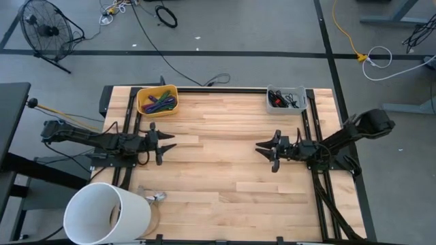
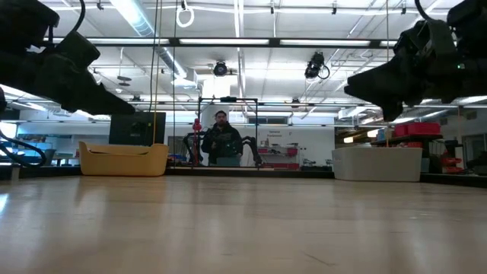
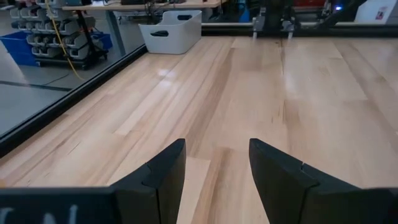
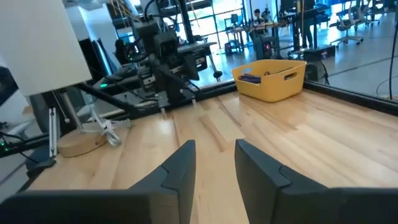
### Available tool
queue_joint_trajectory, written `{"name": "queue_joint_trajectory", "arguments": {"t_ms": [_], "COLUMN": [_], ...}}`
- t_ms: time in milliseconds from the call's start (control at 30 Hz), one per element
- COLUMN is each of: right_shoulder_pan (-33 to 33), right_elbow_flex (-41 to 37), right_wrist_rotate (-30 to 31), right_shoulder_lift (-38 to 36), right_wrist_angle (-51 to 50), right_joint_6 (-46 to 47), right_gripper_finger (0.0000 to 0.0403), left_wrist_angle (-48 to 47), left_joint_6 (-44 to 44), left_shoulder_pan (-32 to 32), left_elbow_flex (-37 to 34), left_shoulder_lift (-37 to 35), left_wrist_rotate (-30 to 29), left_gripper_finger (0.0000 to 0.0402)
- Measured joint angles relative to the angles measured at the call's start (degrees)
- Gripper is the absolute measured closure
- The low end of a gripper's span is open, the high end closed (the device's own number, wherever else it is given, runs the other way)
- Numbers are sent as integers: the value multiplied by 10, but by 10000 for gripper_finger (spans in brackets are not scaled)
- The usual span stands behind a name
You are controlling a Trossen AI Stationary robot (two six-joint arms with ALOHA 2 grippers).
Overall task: Pick & Place USB Port
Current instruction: Return to Home Position
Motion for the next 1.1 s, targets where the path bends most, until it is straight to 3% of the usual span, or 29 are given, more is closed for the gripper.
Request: {"name": "queue_joint_trajectory", "arguments": {"t_ms": [233, 600, 1100], "right_shoulder_pan": [0, -1, -71], "right_elbow_flex": [0, 0, 0], "right_wrist_rotate": [0, 0, 5], "right_shoulder_lift": [-165, -403, -735], "right_wrist_angle": [-98, -115, -117], "right_joint_6": [0, 0, 0], "right_gripper_finger": [289, 289, 289], "left_wrist_angle": [0, 0, 17], "left_joint_6": [0, 0, 0], "left_shoulder_pan": [0, 0, 0], "left_elbow_flex": [0, 0, 0], "left_shoulder_lift": [-81, -206, -207], "left_wrist_rotate": [0, 0, 0], "left_gripper_finger": [220, 220, 220]}}
